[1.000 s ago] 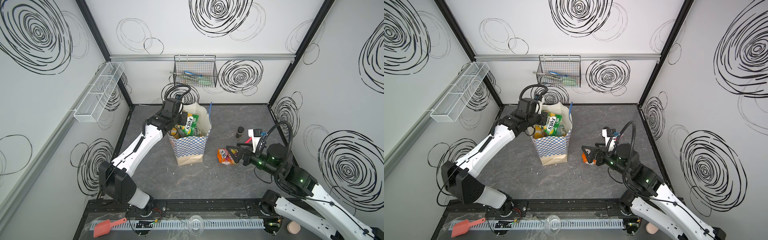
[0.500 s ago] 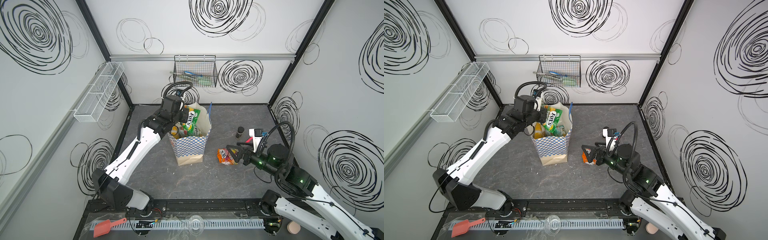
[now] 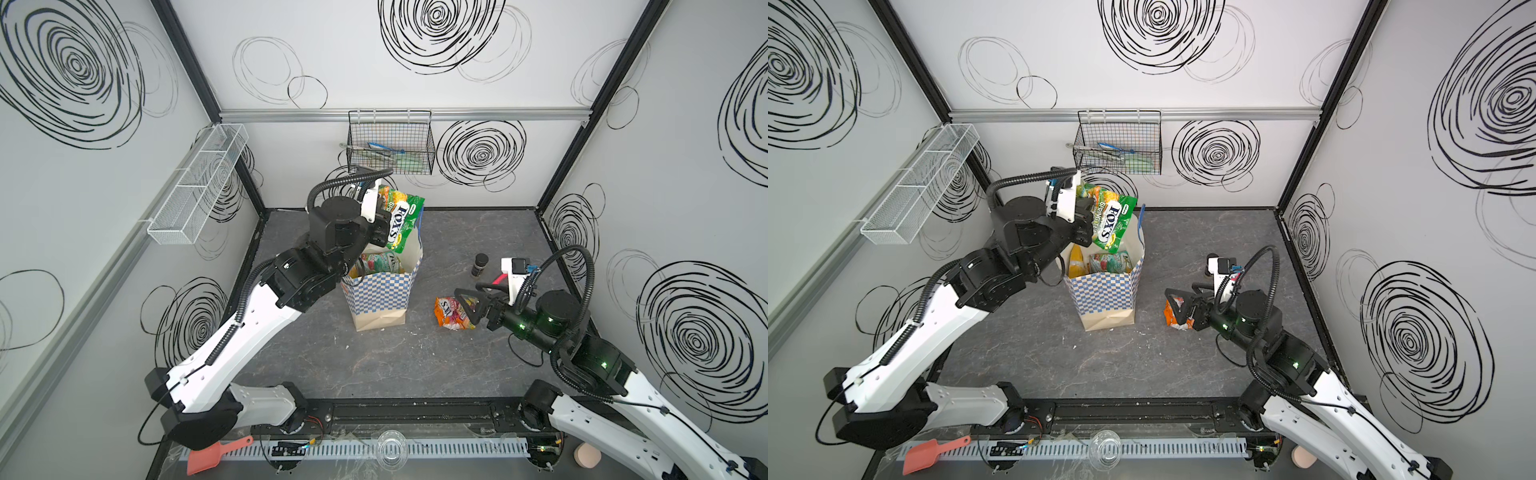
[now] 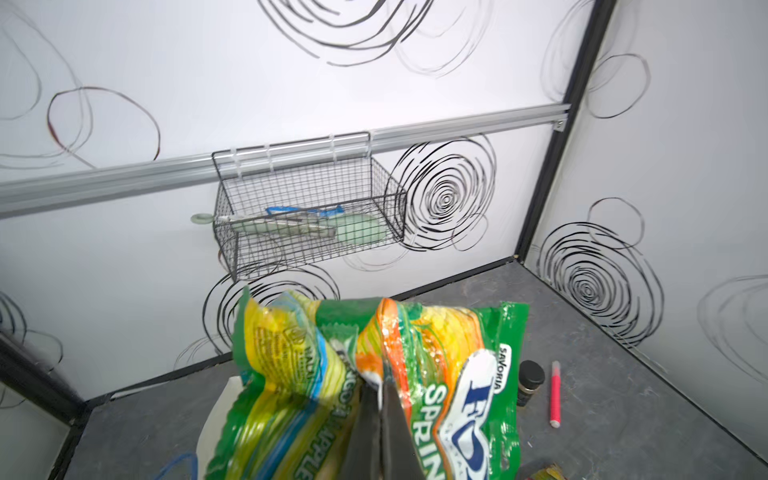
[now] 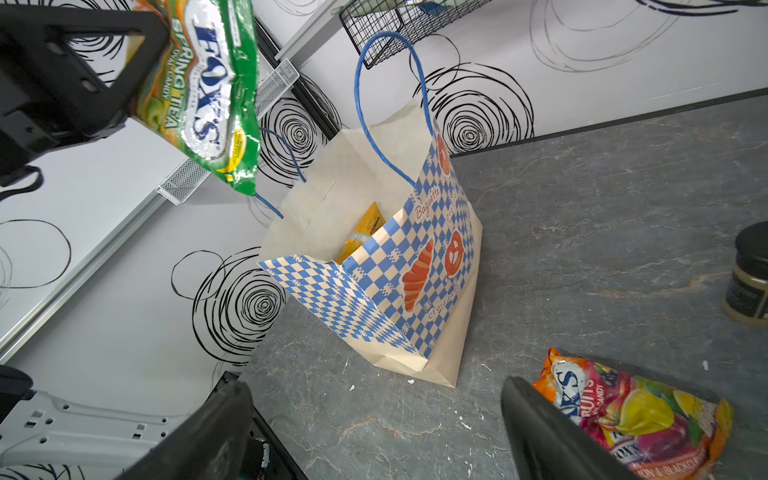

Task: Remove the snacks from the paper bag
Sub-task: 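Lift the green Fox's Spring Tea packet out of the bag with the left gripper, then lower the green packet onto the table beside the bag and release it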

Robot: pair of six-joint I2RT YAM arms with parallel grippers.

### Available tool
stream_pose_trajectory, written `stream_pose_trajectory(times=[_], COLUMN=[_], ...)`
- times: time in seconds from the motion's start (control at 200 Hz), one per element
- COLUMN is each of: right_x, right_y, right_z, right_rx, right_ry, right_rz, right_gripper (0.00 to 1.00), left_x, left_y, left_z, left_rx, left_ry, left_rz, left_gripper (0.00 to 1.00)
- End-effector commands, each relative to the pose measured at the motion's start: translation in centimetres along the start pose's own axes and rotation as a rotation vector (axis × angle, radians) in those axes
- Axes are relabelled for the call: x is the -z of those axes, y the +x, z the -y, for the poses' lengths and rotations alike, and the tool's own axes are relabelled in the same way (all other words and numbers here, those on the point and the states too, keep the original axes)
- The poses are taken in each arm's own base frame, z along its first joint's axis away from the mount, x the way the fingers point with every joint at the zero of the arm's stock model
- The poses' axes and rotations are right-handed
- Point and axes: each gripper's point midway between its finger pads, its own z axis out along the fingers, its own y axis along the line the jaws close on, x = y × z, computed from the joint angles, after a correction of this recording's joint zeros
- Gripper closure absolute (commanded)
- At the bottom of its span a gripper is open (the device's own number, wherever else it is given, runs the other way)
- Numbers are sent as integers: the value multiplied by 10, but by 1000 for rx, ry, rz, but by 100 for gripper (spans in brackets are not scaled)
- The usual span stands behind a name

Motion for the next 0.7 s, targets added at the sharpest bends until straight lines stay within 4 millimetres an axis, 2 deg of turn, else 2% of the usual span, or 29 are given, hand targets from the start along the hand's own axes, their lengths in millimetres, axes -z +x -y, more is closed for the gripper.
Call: stream_pose_trajectory(times=[0.0, 0.12, 0.28, 0.365, 0.5, 0.585, 0.695], right_x=[4, 11, 24, 31, 41, 47, 50], right_y=[-9, -13, -17, -19, -20, -19, -15], right_z=[4, 14, 29, 37, 52, 60, 65], right_rx=[1, 17, 53, 58, 55, 45, 24], right_ry=[20, 68, 154, 196, 272, 313, 327], right_rz=[54, 91, 120, 140, 164, 163, 160], right_gripper=[3, 3, 3, 3, 3, 3, 3], left_x=[28, 39, 50, 54, 52, 51, 52], left_y=[-50, -30, 23, 51, 113, 152, 194], left_z=[16, 51, 97, 112, 133, 140, 157], left_rx=[26, 2, 12, 25, 141, 211, 300], left_ry=[56, 156, 276, 287, 325, 318, 347], left_rz=[177, 165, 80, 31, -101, -180, -267], left_gripper=[100, 100, 100, 100, 100, 100, 100])
